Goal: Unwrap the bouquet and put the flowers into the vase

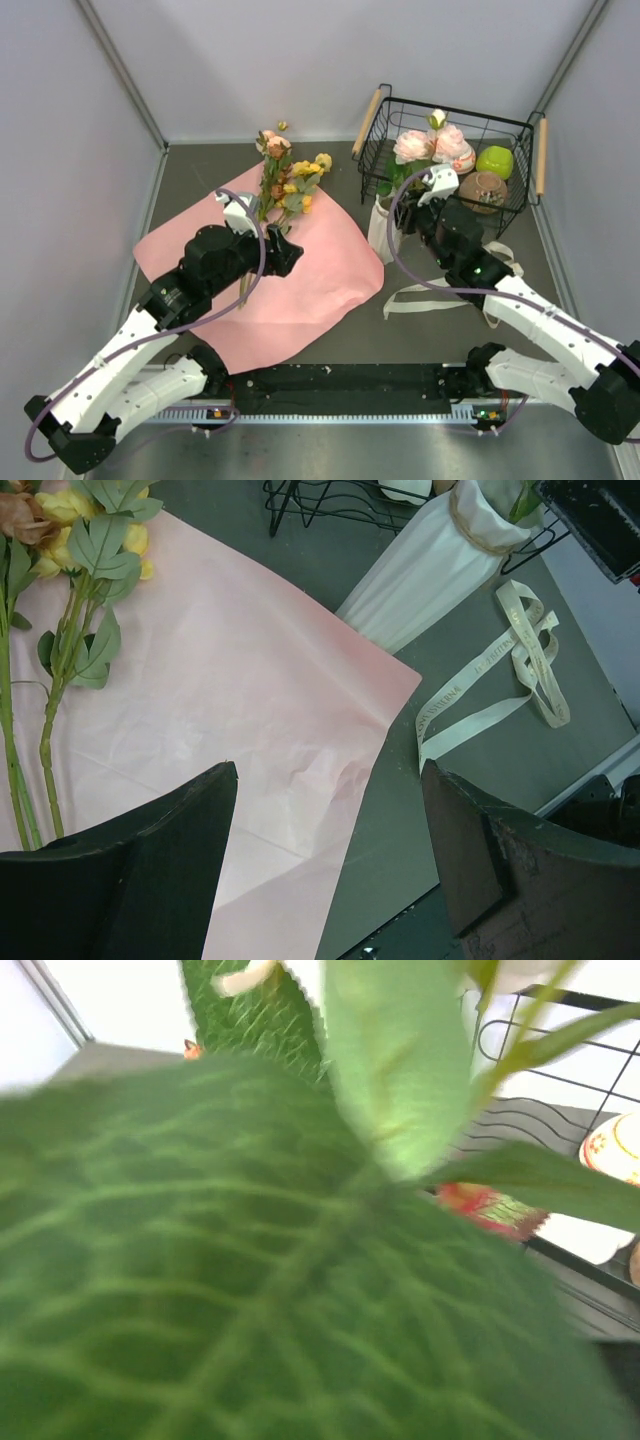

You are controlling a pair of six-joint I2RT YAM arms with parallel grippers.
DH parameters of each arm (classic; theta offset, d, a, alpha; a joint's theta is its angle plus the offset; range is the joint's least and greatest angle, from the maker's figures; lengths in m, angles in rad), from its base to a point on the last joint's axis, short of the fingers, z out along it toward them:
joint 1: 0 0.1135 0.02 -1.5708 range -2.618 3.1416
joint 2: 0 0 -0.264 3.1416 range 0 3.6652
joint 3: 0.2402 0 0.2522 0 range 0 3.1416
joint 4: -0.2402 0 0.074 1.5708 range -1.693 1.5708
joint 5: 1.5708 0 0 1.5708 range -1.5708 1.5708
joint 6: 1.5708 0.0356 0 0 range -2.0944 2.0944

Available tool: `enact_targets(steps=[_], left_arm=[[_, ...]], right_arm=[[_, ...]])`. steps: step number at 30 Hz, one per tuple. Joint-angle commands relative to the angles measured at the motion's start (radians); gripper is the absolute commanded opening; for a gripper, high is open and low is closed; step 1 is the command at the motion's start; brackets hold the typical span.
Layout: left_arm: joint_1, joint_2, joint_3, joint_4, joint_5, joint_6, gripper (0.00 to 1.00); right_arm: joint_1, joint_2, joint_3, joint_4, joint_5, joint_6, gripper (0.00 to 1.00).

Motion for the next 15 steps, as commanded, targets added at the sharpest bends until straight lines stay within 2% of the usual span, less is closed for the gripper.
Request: enact_targets(steps=[1,5,6,8,9,12,15], left_arm=[[0.007,-0.018,-0.005,0.008,-0.023,-0.015,0.80],[0.018,0.005,-0.001,-0.007,-0.026,-0.016,0.81],[0.021,0.013,0.002,-0.021,-0.026,-0.018,0.81],[0.044,0.047,0.015,-0.038,-0.018,-0.019,0.81],[0.054,0.056,0.016,-0.045,-0.010,-0.021,0.81],[0.141,0.084,0.013,-0.059,0.032,-0.029,0.81],[0.238,0.108,-0.004,-0.058,0.127,-0.041,0.81]], right_arm=[[-0.006,0.004,0.073,-0.026,0.005,0.019,0.36],[-0.008,0.006,0.125,-0.123,0.006,0.030,0.49],[-0.008,0.004,0.151,-0.176,0.006,0.033,0.58],[-0.008,0.006,0.182,-0.255,-0.004,0.047,0.68],[-0.008,0.007,0.214,-0.319,-0.015,0.052,0.78],[-0.008,0.007,0.272,-0.414,-0.063,0.070,0.94],[-0.006,-0.002,0.302,-0.539,-0.095,0.101,0.99]])
